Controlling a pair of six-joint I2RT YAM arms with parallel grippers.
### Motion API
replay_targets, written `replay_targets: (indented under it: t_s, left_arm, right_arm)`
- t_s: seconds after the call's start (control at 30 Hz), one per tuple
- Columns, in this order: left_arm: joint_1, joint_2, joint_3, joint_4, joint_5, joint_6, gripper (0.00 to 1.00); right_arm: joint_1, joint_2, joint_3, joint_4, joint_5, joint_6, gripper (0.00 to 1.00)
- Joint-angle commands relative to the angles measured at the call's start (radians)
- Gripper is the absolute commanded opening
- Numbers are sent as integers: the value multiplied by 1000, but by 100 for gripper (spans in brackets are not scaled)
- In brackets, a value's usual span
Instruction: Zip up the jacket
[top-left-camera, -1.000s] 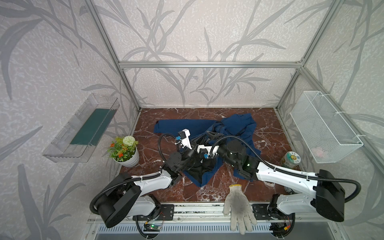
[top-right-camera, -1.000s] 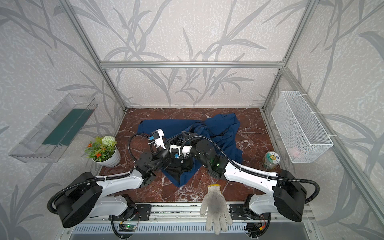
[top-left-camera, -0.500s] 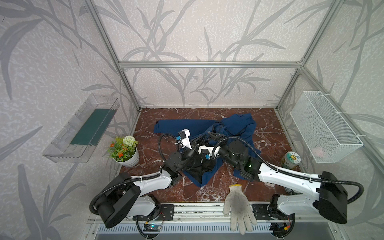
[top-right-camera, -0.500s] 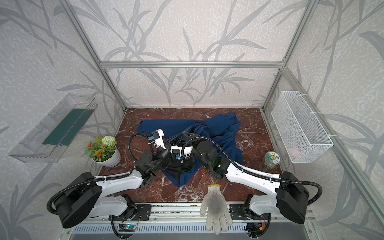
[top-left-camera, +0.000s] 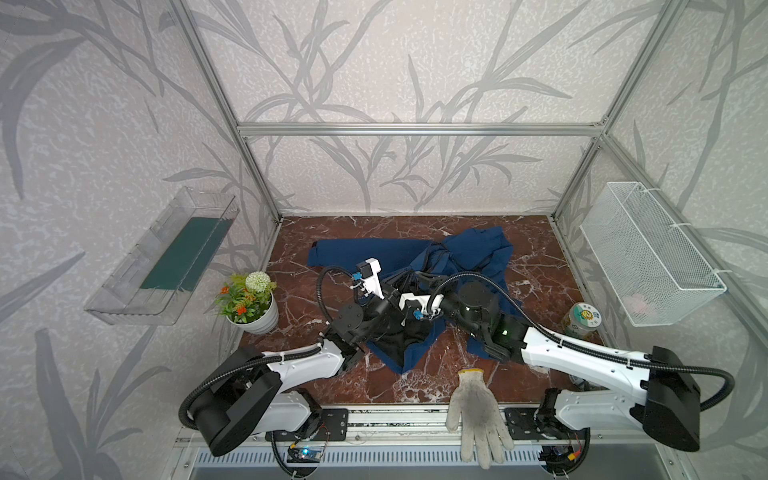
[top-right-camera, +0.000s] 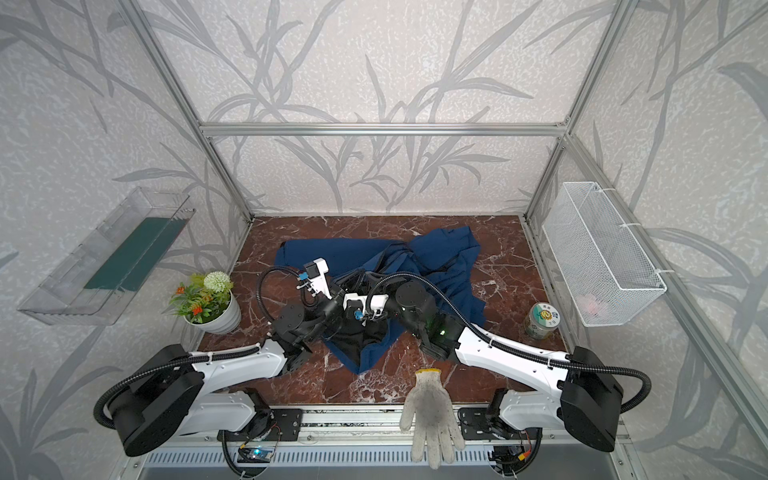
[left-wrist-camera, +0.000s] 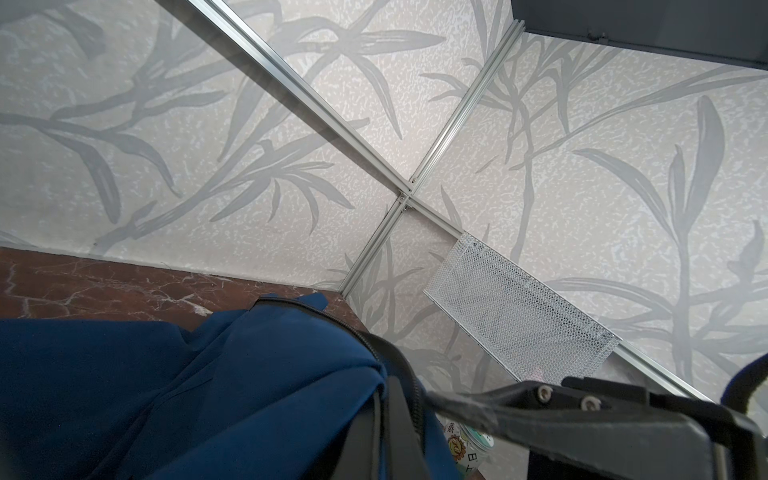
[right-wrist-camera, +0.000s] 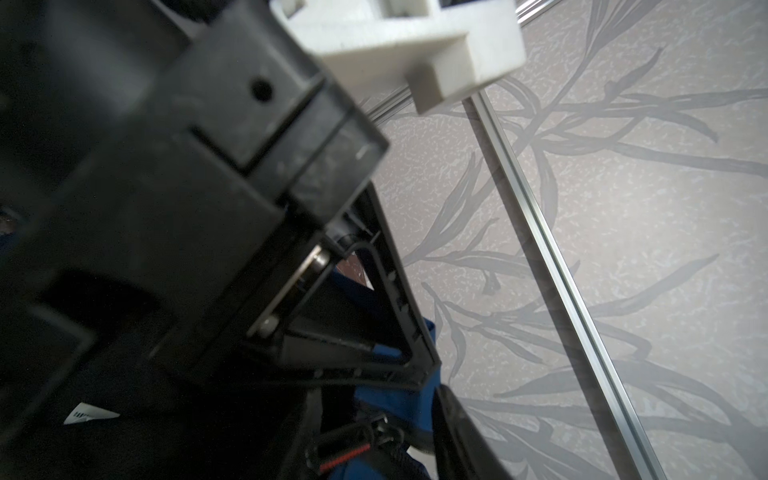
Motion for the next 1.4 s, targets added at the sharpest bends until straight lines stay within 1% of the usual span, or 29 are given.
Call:
replay_targets:
  t_s: [0.0,0.1,0.2,0.63,0.8,0.93,1.07,1.13,1.23,1.37]
  left_arm:
    - [0,-16,13,10,11,-5,0]
    - [-1,-15,13,10,14,-3,0]
    - [0,-17,13,10,14,-2,0]
    - [0,-16,15,4,23,5,0]
    - [0,-18,17,2,24,8,0]
    - [-2,-23,18,-4,24,13,0]
    - [-2,-27,20,-13,23,19,0]
    - [-2,-29,20,-17,22,24,0]
    - [-2,-31,18,-20,21,27,0]
    - [-2,-37,17,-26,21,34,0]
  right_arm:
    - [6,-26,42,-20,-11,32,42]
    - [5,-30,42,-16,-8,41,38]
    - [2,-36,41,-4,8,53,35]
    - [3,-40,65,-29,-23,90,31]
    - [3,-34,71,-40,-27,96,27]
    - [2,-33,76,-46,-34,106,19]
    - [2,-33,81,-64,-44,126,8]
    - [-2,-35,82,-70,-50,149,5]
    - [-18,-41,86,-91,-76,223,1]
    - [-60,-50,84,-101,-133,395,0]
